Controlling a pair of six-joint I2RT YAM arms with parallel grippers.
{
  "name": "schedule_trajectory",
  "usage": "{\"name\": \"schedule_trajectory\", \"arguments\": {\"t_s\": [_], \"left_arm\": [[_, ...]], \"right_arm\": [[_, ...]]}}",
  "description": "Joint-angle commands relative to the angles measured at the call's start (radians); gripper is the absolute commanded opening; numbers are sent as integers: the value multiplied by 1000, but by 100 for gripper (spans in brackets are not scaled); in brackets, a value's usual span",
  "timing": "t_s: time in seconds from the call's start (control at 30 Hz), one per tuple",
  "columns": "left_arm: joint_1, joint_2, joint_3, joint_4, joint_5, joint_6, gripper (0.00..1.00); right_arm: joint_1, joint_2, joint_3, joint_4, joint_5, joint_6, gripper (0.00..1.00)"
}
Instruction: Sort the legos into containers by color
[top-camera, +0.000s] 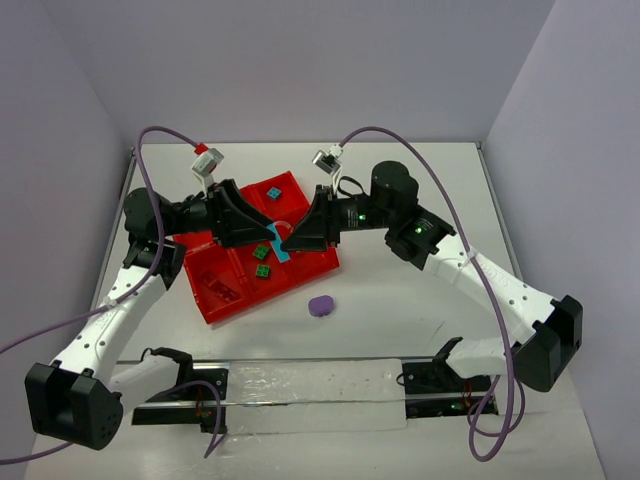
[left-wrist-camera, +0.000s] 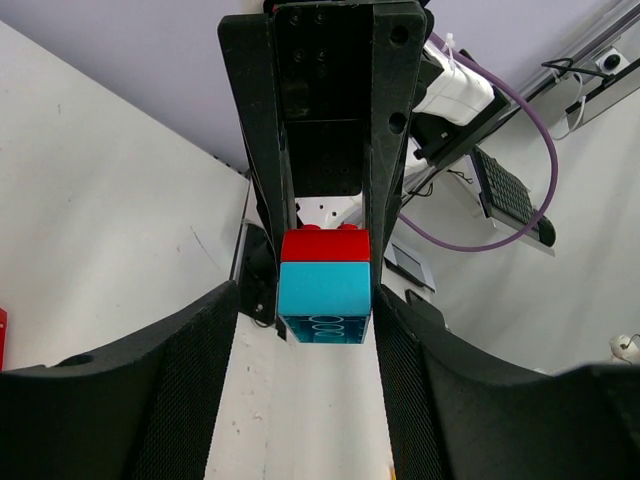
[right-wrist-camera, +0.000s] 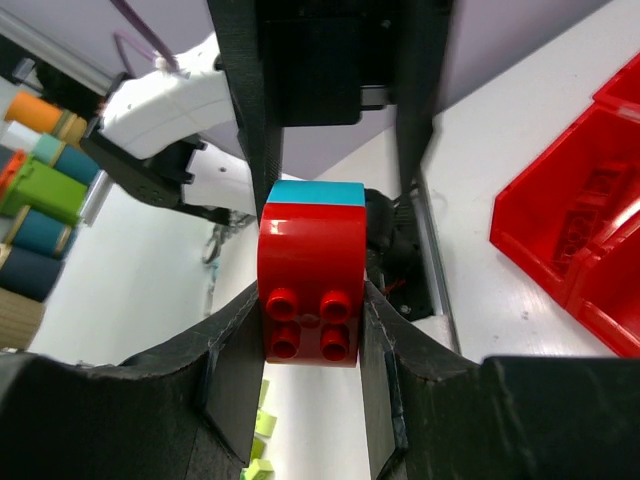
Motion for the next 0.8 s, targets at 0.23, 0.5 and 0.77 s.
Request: {"name": "schedule_trajectory", "arguments": {"t_s": [0.23, 0.5, 0.77], "left_arm": [[-3, 1, 27, -2, -25, 21, 2], [-5, -16, 36, -140, -53, 118, 0], [-2, -43, 15, -301, -67, 224, 0]], "right_arm": [[13, 17, 54, -10, 31, -37, 6], [13, -9, 37, -66, 95, -62, 6], [1, -55, 8, -158, 188, -110, 7]]}}
